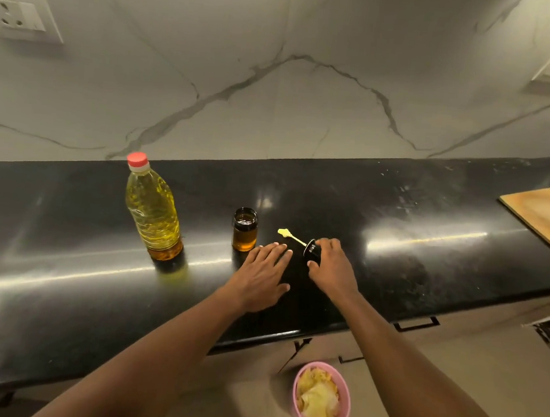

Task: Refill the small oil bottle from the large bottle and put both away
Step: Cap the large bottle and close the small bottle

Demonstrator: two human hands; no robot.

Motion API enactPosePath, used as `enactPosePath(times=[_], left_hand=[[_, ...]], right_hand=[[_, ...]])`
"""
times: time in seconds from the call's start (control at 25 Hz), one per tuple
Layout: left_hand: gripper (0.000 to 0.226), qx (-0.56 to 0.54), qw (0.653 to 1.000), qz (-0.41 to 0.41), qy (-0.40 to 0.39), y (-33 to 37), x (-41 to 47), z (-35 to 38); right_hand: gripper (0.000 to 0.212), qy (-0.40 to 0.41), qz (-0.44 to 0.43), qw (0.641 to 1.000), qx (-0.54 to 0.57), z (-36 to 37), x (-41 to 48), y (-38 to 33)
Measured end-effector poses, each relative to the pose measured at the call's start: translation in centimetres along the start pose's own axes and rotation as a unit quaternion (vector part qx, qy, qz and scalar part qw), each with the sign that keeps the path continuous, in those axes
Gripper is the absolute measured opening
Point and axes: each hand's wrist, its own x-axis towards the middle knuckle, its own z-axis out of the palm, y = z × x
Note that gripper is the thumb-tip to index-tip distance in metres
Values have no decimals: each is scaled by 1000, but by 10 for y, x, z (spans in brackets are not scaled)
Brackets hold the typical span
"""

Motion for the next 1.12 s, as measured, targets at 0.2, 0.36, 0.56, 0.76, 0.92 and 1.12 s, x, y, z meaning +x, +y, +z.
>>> enactPosePath(times=[0.2, 0.36, 0.56, 0.76, 0.92, 1.12], left_hand=[[79, -15, 1000, -17, -11, 2, -4, -3], [76, -43, 999, -28, 11, -5, -9, -6], [68, -78, 992, -37, 93, -22, -25, -9], [54, -169, 951, -126, 225, -56, -43, -13], [64, -247, 913, -219, 239, -72, -38, -19], [78, -279, 901, -240, 230, -71, -15, -29]], right_hand=[[46, 8, 37, 996, 80, 16, 9, 7], [37, 36, 43, 992, 114, 16, 16, 14], [29, 107, 7, 970, 218, -5, 16, 9], [27, 142, -128, 956, 223, -58, 28, -24], [33, 60, -258, 956, 129, -90, 43, -73], [34, -65, -316, 945, -56, -93, 63, -121]])
